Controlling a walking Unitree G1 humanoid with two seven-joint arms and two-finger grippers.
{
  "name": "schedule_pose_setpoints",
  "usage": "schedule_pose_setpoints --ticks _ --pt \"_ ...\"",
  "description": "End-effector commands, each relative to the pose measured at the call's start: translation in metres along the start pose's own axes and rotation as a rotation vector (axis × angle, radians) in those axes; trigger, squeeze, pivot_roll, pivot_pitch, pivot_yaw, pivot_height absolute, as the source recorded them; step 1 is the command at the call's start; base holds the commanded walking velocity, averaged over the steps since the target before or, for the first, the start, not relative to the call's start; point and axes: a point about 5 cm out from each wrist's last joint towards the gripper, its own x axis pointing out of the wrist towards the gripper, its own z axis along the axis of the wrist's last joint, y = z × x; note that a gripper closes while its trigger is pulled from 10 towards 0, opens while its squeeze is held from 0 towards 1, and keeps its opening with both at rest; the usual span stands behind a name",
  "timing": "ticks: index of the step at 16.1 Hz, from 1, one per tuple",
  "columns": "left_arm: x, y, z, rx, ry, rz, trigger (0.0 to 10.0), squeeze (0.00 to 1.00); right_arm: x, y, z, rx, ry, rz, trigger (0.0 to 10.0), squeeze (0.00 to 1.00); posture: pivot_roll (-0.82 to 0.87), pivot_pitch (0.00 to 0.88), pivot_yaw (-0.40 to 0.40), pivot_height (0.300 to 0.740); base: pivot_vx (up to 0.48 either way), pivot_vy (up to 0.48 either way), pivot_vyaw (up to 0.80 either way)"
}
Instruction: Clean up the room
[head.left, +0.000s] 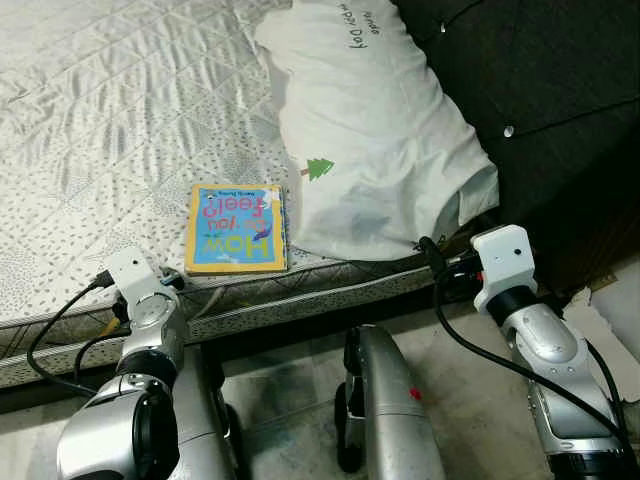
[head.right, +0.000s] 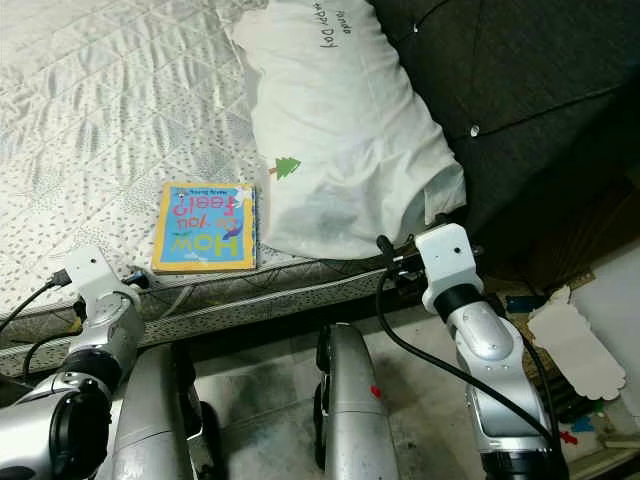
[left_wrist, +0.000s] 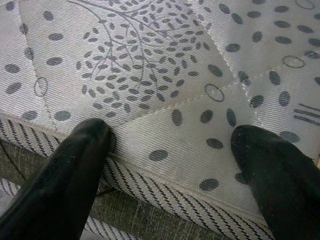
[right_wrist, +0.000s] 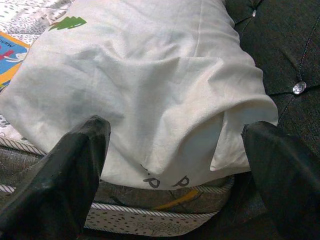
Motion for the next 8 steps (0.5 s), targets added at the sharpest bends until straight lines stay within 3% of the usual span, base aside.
schedule_pose_setpoints --ticks 1,8 --pt "-0.003 -0.006 -0.013 0.023 0.071 -0.044 10.0 0.0 -0.003 -0.003 -0.005 0.006 0.017 -0.015 10.0 0.0 -0.17 0.191 -0.058 0.566 0.0 0.0 0.0" --pt "-0.011 -0.035 -0.019 0.056 0.13 -0.234 10.0 0.0 0.002 -0.003 -0.003 0.007 0.004 -0.017 10.0 0.0 -0.17 0.187 -0.063 0.566 0.0 0.0 0.0"
